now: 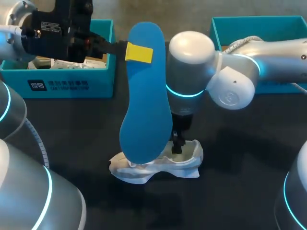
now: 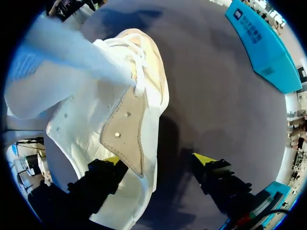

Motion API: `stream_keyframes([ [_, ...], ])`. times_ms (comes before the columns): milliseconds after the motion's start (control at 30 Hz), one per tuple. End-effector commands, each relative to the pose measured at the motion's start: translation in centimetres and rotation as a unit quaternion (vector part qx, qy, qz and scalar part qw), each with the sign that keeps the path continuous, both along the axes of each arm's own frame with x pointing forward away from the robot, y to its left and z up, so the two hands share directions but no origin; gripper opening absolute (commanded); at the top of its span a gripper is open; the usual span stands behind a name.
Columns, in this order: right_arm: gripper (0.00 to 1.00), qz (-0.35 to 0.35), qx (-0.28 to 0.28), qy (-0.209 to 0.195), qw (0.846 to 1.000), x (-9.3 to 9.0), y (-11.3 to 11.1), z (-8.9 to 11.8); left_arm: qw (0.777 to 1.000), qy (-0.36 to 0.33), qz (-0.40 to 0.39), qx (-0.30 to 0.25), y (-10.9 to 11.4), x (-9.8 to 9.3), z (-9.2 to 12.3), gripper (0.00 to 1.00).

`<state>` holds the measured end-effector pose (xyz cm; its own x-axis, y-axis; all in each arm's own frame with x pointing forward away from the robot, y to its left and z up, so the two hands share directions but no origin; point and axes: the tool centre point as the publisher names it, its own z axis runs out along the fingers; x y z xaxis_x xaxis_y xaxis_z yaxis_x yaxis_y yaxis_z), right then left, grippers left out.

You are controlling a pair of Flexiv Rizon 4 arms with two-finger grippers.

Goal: Take the shoe out of the shoebox, open the shoe tongue, remove and reinsert the insole, then place the shoe into the shoebox

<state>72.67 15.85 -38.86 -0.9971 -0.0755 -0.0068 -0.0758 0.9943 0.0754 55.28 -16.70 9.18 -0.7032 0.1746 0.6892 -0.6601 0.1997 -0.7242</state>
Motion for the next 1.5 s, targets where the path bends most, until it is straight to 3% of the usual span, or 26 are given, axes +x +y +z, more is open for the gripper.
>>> stream_keyframes([
  [33,0.25,-0.001,-0.001,0.004,1.000,0.2,0.3,-0.7,1.000,0.000,-0.001,0.002,-0.1,0.1,0.1,0.00],
  [67,0.09,-0.002,-0.001,0.004,1.000,0.2,0.3,-0.7,1.000,0.000,-0.001,0.002,-0.1,0.1,0.1,0.00],
  [100,0.00,-0.002,-0.002,0.004,1.000,0.2,0.3,-0.7,1.000,0.000,-0.001,0.002,-0.1,0.1,0.1,0.00],
  [600,0.00,-0.016,-0.012,0.003,1.000,-0.3,-0.4,-0.1,1.000,0.000,-0.001,0.002,-0.1,0.1,0.1,0.00],
  [967,0.00,-0.120,-0.004,0.033,0.992,-1.4,-1.8,2.2,1.000,0.000,-0.001,0.002,-0.1,0.1,0.1,0.00],
  [1233,0.00,-0.235,0.006,0.041,0.971,-2.5,-2.3,3.4,1.000,0.000,-0.001,0.002,-0.1,0.1,0.1,0.00],
  [1500,0.00,-0.366,0.021,0.043,0.929,-3.7,-2.1,4.5,1.000,0.000,-0.001,0.002,-0.1,0.1,0.1,0.00],
])
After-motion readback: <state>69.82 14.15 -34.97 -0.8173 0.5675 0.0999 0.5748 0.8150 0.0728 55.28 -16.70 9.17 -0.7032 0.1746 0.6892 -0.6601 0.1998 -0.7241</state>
